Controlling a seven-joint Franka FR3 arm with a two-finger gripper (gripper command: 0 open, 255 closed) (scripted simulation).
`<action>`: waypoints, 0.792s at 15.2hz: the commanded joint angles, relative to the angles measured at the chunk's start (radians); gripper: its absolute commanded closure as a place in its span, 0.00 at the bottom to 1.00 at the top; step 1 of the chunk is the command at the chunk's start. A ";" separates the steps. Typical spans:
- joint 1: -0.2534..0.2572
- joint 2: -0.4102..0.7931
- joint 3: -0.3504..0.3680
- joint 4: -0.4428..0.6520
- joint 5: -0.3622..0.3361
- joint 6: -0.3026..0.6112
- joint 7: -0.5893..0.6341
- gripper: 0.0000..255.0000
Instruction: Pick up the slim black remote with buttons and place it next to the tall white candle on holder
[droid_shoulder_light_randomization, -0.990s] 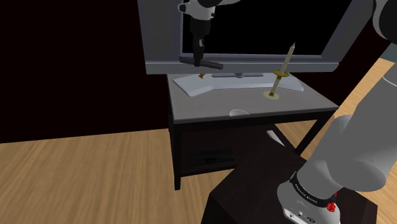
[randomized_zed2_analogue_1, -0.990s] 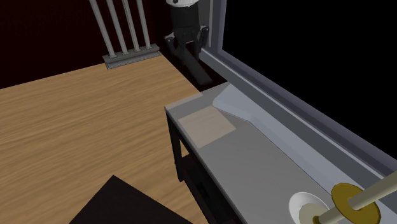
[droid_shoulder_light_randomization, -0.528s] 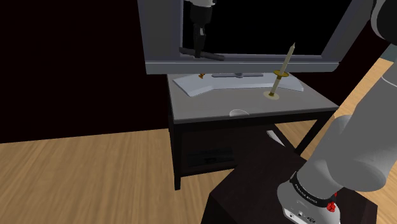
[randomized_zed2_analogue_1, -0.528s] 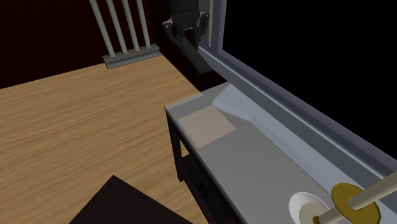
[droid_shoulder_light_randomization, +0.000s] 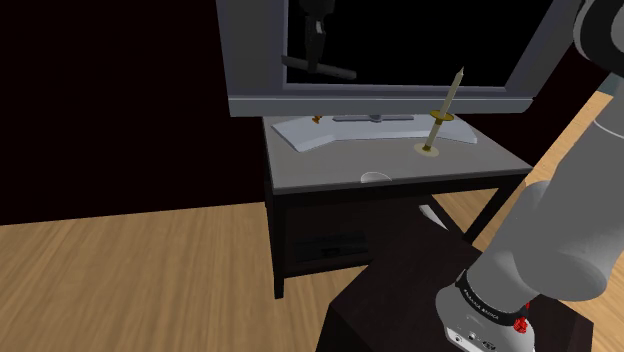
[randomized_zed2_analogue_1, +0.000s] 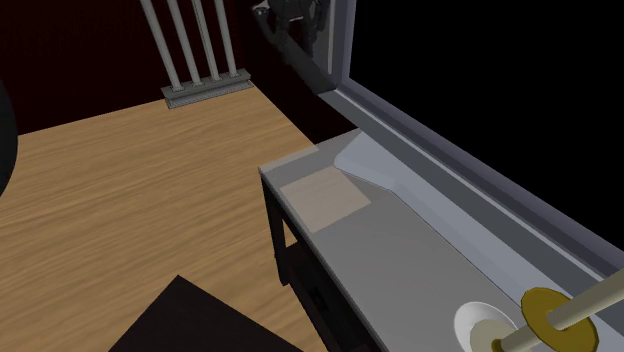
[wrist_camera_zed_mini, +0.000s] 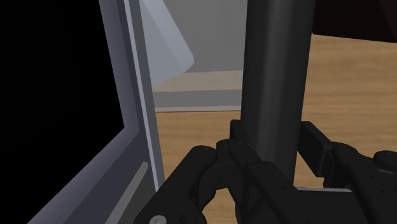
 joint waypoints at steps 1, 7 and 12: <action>0.000 0.006 0.000 0.036 0.000 -0.030 -0.001 1.00; -0.001 0.043 0.000 0.167 0.003 -0.124 -0.006 1.00; -0.002 0.087 -0.001 0.298 0.005 -0.211 -0.011 1.00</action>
